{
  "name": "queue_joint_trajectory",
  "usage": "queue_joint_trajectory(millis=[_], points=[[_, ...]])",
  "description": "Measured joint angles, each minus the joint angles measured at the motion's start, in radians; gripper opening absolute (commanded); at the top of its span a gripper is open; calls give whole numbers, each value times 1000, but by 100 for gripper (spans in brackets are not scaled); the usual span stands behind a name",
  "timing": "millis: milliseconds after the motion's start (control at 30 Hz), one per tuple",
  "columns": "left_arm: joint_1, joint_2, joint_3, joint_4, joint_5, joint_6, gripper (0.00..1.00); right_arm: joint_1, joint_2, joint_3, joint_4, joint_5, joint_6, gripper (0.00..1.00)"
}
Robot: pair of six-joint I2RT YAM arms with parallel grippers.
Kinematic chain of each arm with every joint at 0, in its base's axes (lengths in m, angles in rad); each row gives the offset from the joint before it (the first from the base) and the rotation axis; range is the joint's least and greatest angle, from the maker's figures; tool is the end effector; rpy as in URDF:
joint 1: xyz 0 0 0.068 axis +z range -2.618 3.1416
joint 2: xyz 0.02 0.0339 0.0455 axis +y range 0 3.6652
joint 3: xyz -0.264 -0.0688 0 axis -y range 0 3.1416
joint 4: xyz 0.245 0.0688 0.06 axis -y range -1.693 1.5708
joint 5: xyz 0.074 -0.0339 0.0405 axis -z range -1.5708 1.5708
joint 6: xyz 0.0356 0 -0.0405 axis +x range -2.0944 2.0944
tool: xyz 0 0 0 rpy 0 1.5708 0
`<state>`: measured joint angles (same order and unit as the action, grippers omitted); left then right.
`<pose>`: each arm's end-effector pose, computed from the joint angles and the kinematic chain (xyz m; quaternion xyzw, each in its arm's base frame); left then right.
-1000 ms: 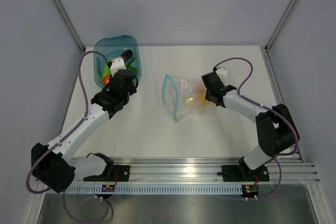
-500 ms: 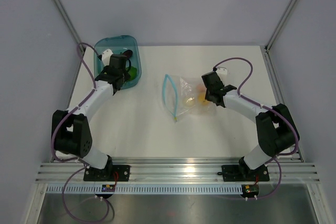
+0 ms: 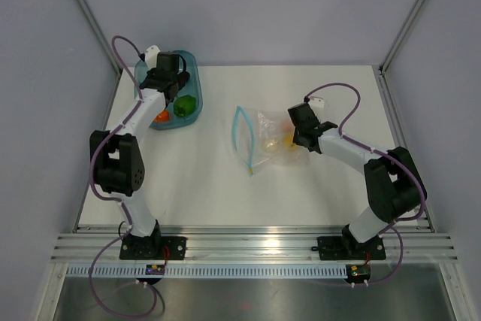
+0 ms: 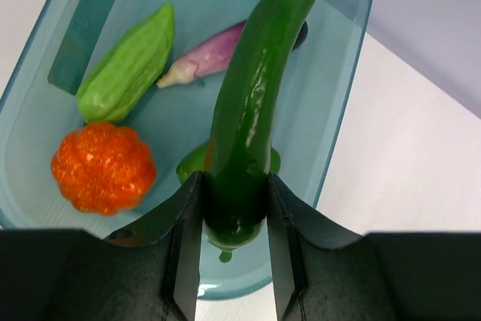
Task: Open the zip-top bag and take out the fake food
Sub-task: Place the fake vegetable in the bin.
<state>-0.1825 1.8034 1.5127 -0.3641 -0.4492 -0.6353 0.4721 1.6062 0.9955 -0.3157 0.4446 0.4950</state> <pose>0.4128 -0.0605 0.2931 -0.2922 0.8300 0.0119 0.4749 0.2993 0.1356 0.2011 0.0804 0.9243 -0.0416 0.3707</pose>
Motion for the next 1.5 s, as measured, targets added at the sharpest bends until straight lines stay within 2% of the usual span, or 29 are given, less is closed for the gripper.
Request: queue_joint_trajectory(millis=[233, 367, 467, 500, 600, 667, 700, 800, 1267, 1400, 1500], points=[[74, 68, 37, -24, 36, 3, 21, 0, 3, 14, 3, -13, 0, 0], [102, 76, 15, -31, 47, 8, 39, 0, 6, 16, 4, -20, 0, 0], [102, 76, -4, -27, 54, 10, 47, 0, 9, 16, 4, -20, 0, 0], [102, 76, -10, -26, 58, 11, 55, 0, 9, 16, 3, -20, -1, 0], [99, 76, -18, -32, 64, 13, 68, 0, 9, 16, 3, -21, 0, 0], [98, 75, -18, -31, 66, 11, 72, 0, 9, 16, 4, -20, -1, 0], [98, 73, -18, -31, 68, 11, 81, 0, 9, 16, 4, -21, -1, 0], [98, 54, -43, -23, 74, 8, 98, 0, 9, 16, 4, -21, -1, 0], [80, -143, -126, -91, 65, 26, 99, 0, 9, 16, 31, -46, -32, 0], [20, -249, -208, -97, 27, 21, 99, 0, 10, 16, 39, -63, -40, 0], [-85, -337, -308, -68, 2, 5, 99, 0, 11, 16, 40, -64, -40, 0]])
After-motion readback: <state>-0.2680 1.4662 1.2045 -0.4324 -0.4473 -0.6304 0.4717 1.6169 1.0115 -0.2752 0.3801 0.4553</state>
